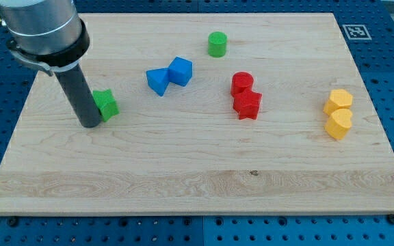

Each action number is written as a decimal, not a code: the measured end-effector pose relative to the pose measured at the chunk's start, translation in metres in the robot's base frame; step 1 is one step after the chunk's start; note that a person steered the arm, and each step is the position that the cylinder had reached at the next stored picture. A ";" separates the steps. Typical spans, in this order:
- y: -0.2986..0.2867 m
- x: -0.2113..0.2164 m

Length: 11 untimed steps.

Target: Push the green star above the blue cube

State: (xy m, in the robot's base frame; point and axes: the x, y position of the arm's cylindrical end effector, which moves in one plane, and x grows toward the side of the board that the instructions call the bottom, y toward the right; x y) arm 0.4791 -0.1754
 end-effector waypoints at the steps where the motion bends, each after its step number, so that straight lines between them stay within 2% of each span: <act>1: 0.007 0.000; 3: 0.026 -0.023; 9: 0.027 -0.146; 11: 0.027 -0.169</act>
